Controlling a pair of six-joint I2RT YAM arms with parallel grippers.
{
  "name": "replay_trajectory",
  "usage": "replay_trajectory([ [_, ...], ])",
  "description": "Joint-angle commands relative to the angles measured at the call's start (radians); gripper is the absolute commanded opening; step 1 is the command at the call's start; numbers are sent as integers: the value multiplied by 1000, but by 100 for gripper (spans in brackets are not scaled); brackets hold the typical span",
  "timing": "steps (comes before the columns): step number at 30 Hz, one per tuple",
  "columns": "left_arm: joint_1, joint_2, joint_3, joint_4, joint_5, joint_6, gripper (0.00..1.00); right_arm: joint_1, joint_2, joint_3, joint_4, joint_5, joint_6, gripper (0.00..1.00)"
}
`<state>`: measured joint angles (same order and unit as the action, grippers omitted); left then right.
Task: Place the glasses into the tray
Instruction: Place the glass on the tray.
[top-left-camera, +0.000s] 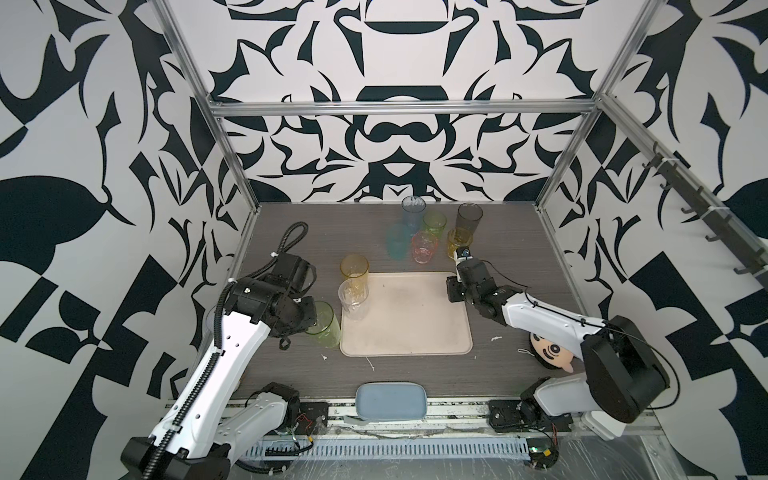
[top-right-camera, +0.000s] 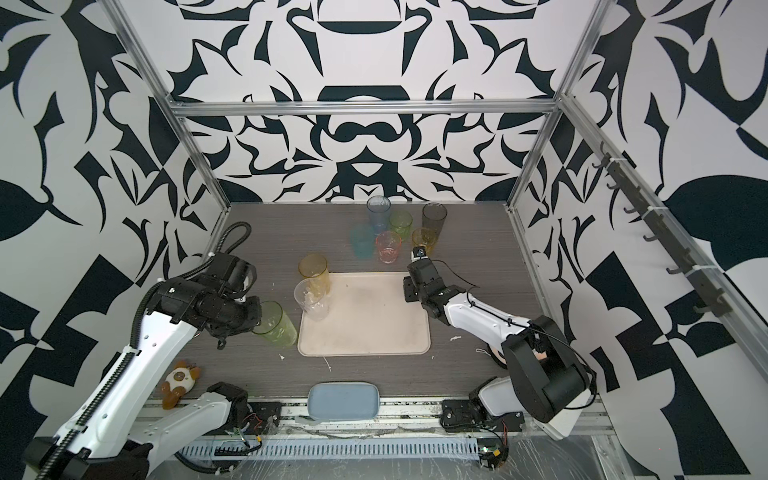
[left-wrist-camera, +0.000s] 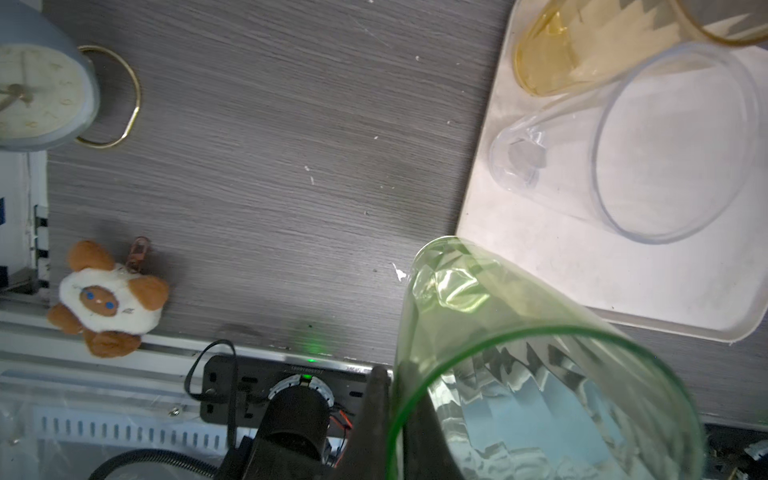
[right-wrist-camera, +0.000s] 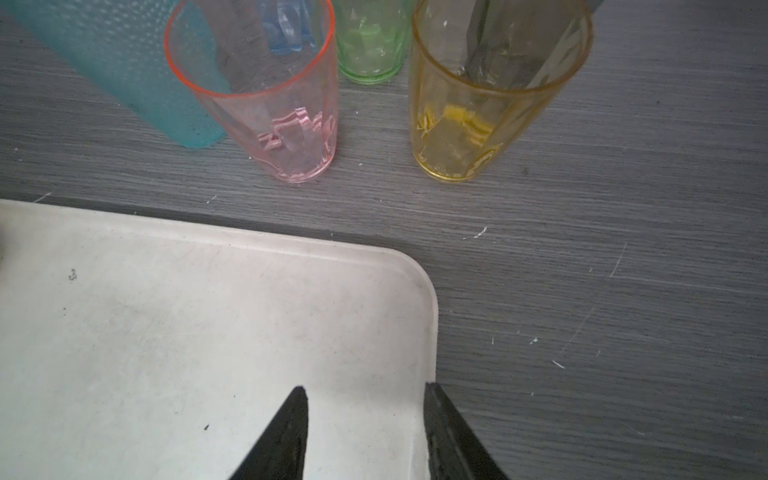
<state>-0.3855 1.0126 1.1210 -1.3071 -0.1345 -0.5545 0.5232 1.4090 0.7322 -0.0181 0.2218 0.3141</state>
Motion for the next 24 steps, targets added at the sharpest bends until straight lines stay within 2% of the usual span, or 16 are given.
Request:
replay_trajectory([
  [1, -52, 4, -20, 26, -17, -72, 0, 3, -15, 29, 18, 20, 6, 48],
  [13, -280, 70, -60, 123, -87, -155, 0, 1, -20, 29, 15, 17, 6, 48],
  [24, -343, 148, -84, 181, -122, -179, 0, 2, -21, 30, 11, 18, 5, 48],
])
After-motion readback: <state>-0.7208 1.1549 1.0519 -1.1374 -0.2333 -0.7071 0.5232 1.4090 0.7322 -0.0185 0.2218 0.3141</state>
